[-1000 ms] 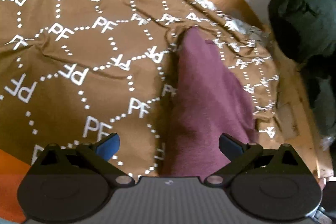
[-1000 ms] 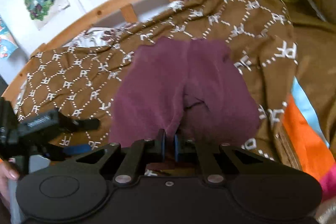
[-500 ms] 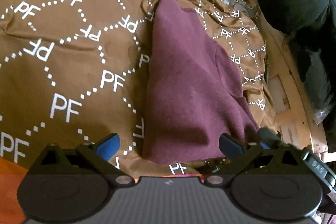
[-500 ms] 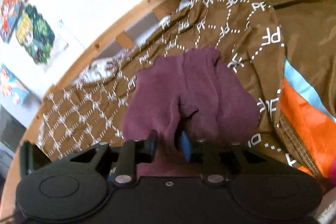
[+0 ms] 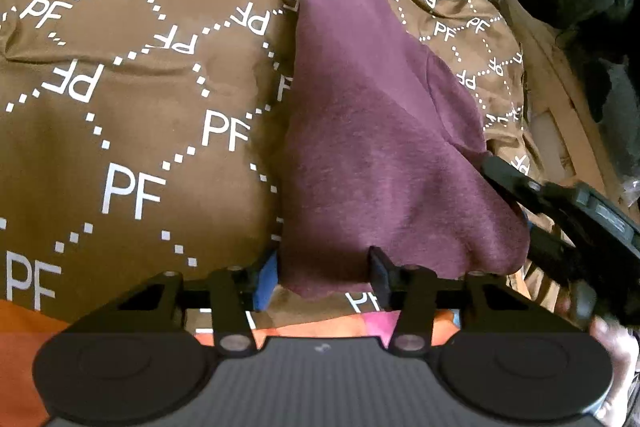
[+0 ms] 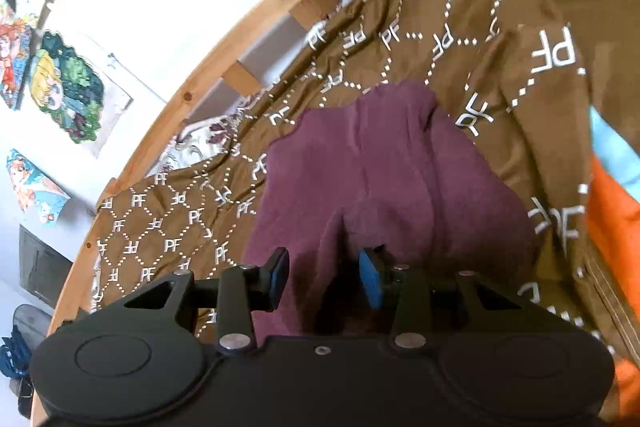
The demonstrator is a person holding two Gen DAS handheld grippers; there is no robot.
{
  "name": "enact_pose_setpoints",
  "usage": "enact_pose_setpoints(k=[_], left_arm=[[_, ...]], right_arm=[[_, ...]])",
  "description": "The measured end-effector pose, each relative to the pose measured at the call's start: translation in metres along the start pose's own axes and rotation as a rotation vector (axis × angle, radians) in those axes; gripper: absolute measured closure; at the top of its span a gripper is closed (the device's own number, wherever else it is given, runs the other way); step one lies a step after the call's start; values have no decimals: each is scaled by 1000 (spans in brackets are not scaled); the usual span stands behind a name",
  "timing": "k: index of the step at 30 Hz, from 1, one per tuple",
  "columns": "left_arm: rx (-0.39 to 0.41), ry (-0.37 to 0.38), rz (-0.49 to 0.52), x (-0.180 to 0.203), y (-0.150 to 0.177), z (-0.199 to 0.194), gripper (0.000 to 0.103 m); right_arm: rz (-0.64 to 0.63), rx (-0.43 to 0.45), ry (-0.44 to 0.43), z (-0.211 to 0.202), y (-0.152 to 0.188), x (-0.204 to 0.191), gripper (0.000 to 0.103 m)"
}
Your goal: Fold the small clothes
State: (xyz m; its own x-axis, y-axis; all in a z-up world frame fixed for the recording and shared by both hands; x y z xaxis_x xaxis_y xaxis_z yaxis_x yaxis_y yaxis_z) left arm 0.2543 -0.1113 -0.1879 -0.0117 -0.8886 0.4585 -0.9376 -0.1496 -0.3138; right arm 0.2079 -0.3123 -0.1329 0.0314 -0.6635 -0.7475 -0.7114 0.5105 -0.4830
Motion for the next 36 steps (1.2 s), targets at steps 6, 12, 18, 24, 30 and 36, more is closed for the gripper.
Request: enact_pose_setpoints(k=[6,12,18,24,30,36], left_arm=[[-10,-4,24,-2,0,4,53],[13,-22,81,3,2,1,52],[10,-27,81,3,1,0,52],[11,-29,84,3,1,2,50],[15,-30,102,2,0,2,49],[22,-32,158,9,3,1,49]], right_arm=[[-152,99,134,0,-14,1,97],[-129,116,183,-2,-13,12,97],[-106,146,128,-19,-13,9,74],[-193,129,196,-9,-35,11,63],[-314,0,221,32,-51,24,70],[-428,24,227,34,-57,21,94]])
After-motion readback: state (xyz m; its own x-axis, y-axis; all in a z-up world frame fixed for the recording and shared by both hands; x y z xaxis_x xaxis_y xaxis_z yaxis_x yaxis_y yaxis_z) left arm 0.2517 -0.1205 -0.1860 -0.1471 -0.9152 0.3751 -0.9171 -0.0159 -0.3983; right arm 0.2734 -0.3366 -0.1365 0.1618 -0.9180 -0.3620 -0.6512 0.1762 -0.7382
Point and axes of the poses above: each gripper's, at about its wrist camera, not at the fingertips, and z roughly the way its jaws point, x to its right, y to its underside, the point moved 4 cm from there along z, roughly the way its jaws point, and after that the axes turned 9 degrees about -y, right-handed, at the moved point
